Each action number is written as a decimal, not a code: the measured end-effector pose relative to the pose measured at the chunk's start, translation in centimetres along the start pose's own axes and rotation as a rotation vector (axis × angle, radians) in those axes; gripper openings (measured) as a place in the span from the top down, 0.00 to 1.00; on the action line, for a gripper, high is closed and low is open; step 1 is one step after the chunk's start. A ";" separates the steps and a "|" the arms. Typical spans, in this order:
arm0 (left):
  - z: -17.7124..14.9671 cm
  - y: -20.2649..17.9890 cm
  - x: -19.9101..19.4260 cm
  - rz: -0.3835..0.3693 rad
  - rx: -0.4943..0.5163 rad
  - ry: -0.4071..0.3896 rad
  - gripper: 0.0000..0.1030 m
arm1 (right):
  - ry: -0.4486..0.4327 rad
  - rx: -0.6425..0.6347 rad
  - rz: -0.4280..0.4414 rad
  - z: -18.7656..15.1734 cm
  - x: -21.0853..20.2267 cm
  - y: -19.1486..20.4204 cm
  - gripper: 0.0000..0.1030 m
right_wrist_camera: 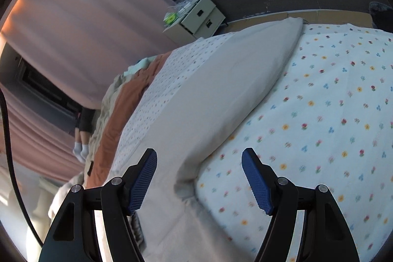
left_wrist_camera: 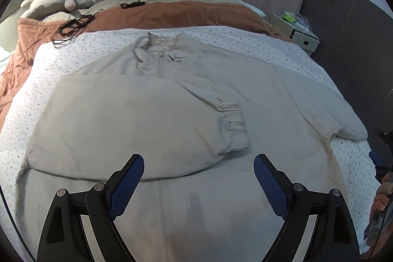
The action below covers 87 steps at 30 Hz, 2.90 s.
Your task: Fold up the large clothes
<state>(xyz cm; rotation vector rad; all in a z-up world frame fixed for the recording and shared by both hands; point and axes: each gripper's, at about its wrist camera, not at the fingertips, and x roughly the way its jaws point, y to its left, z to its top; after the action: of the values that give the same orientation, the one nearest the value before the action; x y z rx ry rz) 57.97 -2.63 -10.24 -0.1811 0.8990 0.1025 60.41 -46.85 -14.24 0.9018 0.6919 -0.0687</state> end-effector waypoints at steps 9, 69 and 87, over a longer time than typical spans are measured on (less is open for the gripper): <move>-1.4 -0.8 3.1 0.006 0.001 -0.003 0.11 | -0.007 0.002 -0.038 3.1 2.0 -4.8 0.31; -0.9 17.6 -3.3 -0.173 -0.365 -0.031 0.11 | 0.190 -0.640 0.108 -14.9 7.5 20.4 0.89; -1.2 17.8 -3.4 -0.144 -0.382 -0.036 0.11 | 0.161 -0.106 0.041 -10.5 2.3 5.9 0.20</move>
<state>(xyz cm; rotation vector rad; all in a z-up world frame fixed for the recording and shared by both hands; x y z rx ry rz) 52.05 14.56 -10.31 -0.5969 0.8219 0.1431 58.70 -34.79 -15.88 0.8250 0.8190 0.0780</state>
